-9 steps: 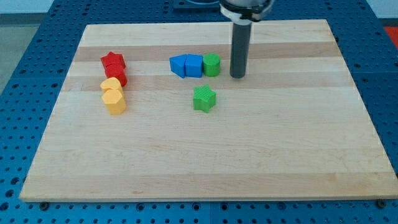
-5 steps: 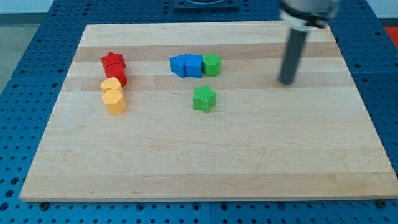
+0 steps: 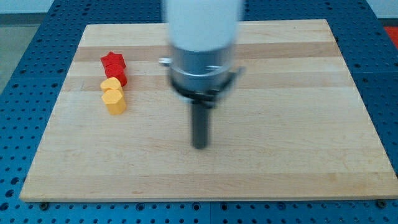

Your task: Push green star down a bit

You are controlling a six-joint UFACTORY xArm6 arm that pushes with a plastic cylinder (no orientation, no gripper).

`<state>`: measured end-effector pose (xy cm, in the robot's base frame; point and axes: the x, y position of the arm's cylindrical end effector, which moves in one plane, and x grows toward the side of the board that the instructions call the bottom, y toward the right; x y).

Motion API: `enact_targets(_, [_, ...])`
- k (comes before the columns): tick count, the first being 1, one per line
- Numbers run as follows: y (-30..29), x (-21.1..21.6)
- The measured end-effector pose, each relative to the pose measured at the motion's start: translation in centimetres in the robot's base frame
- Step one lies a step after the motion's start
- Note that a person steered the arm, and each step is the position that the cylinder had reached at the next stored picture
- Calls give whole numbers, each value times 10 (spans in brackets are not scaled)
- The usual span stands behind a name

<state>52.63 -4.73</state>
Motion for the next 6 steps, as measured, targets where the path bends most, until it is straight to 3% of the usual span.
enact_targets(1, [-71,-46])
enact_targets(2, [-66,-104])
enact_targets(3, [12,-135])
enact_targets(4, [53,-140])
enact_targets(6, [33,-100])
